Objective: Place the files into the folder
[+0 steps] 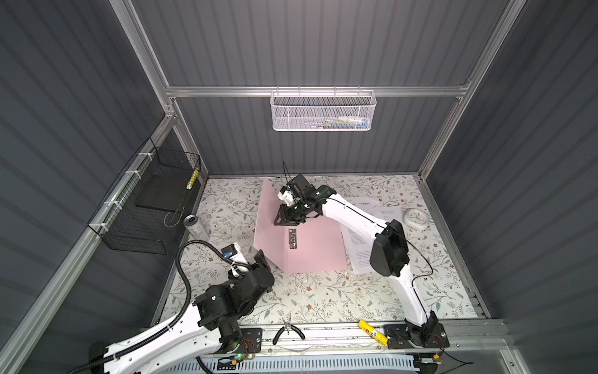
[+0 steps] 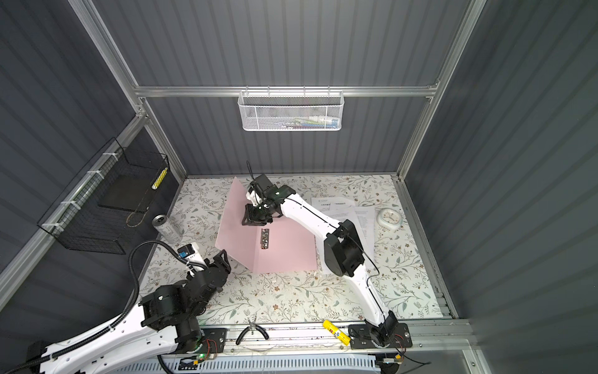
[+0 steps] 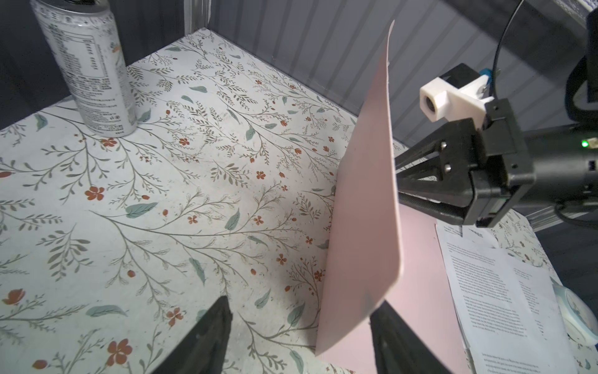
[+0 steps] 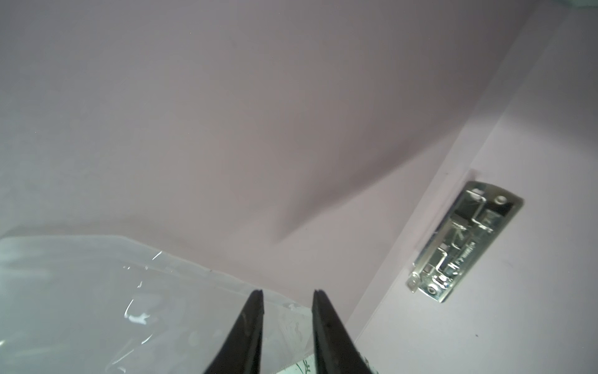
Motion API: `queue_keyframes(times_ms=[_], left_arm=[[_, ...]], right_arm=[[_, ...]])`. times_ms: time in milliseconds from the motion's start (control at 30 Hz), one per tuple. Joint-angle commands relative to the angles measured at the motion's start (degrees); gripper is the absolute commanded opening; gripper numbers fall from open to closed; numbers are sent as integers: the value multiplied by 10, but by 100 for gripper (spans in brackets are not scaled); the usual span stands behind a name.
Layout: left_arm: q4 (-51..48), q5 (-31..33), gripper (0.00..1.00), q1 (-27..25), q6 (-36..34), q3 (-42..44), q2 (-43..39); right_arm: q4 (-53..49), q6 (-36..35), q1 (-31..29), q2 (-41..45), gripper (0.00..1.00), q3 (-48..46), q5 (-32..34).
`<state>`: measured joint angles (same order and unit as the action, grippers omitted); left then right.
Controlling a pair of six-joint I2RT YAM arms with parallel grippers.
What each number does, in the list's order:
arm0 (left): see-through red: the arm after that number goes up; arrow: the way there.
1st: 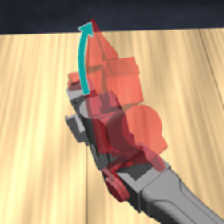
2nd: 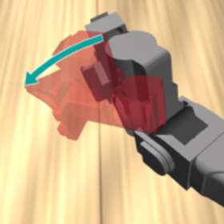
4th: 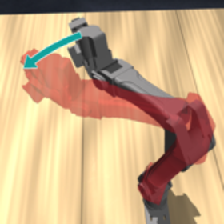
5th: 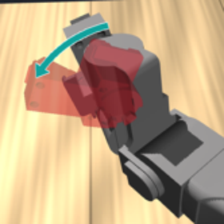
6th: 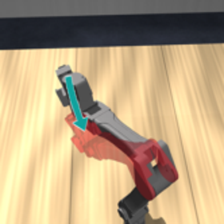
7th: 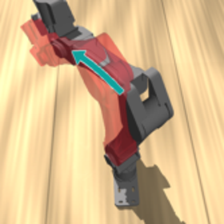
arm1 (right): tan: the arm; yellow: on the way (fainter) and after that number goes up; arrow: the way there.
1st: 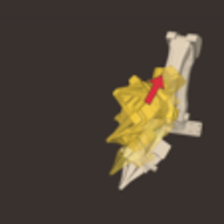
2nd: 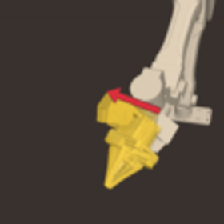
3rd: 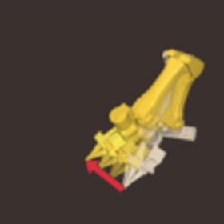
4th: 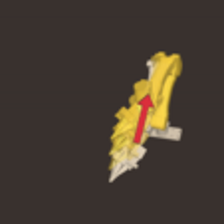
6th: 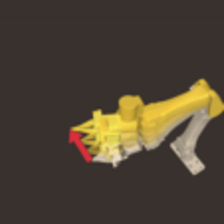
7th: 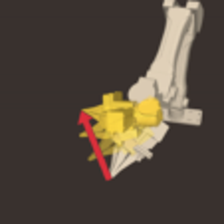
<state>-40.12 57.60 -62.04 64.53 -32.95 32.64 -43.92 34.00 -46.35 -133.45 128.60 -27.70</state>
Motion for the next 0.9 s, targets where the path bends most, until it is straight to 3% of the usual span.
queue_keyframes(times_ms=[0, 133, 333, 533, 600, 767, 867], left_arm=[[-61, 32, 70, 3, -25, -30, -36], [-12, 3, 74, 3, -132, -83, -32], [62, -59, 79, 3, -224, -180, 110], [227, -59, 83, 8, -320, -163, 197], [250, -71, 83, 38, -322, -153, 213], [293, -220, 80, 168, -292, -103, 245], [312, -250, 79, 198, -287, -83, 268]], right_arm=[[-51, -12, -12, -35, 30, 62, 12], [-71, -16, -17, -72, 30, 110, 14], [-67, -29, -17, -83, 31, 107, 25], [-47, -40, -10, -81, 34, 78, -11], [-33, -35, -6, -67, 34, 45, -21], [35, -22, 4, -4, 34, -73, -35], [71, -13, 13, 30, 34, -137, -36]])
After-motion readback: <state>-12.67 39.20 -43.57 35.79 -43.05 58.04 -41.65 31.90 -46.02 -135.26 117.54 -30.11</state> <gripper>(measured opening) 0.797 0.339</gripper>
